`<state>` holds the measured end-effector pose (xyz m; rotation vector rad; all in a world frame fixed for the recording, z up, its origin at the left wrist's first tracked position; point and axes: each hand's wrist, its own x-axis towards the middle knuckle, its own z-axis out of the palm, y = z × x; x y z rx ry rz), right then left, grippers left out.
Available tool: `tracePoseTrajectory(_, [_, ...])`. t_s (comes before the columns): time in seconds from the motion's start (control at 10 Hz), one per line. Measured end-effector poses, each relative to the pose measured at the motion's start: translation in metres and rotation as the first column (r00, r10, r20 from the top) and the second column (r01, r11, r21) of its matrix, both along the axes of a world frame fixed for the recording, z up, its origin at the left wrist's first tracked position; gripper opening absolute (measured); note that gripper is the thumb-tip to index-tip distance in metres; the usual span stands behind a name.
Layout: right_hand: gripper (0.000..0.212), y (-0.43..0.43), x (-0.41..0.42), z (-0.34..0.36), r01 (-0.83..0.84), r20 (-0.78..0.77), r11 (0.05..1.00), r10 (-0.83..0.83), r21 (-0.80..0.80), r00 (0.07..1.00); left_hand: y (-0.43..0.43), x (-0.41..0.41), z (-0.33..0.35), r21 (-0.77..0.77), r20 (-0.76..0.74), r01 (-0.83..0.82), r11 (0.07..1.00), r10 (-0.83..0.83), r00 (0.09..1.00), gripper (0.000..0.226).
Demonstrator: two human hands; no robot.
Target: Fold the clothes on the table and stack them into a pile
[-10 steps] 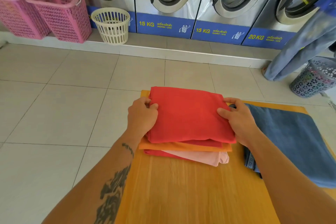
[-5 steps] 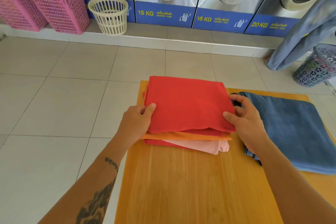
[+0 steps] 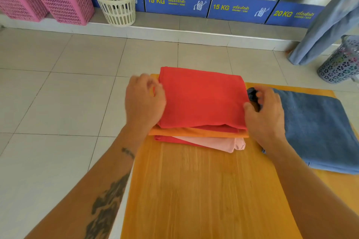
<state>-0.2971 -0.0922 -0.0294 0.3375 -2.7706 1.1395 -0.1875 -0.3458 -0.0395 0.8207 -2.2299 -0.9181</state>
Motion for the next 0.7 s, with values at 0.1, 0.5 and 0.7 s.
tracePoseTrajectory(0.1, [0.055,-0.037,-0.007,0.006,-0.169,-0.135,0.957,0.205,0.235,0.969,0.023,-0.041,0.011,-0.167,-0.026,0.198,0.966,-0.205,0.978,0.03])
tracePoseTrajectory(0.5, [0.065,-0.026,-0.034,-0.012,-0.417,0.406,0.834,0.261,0.362,0.876,0.037,-0.054,-0.021,-0.172,0.498,0.413,0.894,-0.283,0.82,0.059])
tracePoseTrajectory(0.7, [0.064,0.01,-0.017,0.038,-0.441,0.344,0.838,0.33,0.322,0.879,0.054,-0.021,0.04,-0.223,0.723,0.468,0.855,-0.176,0.668,0.064])
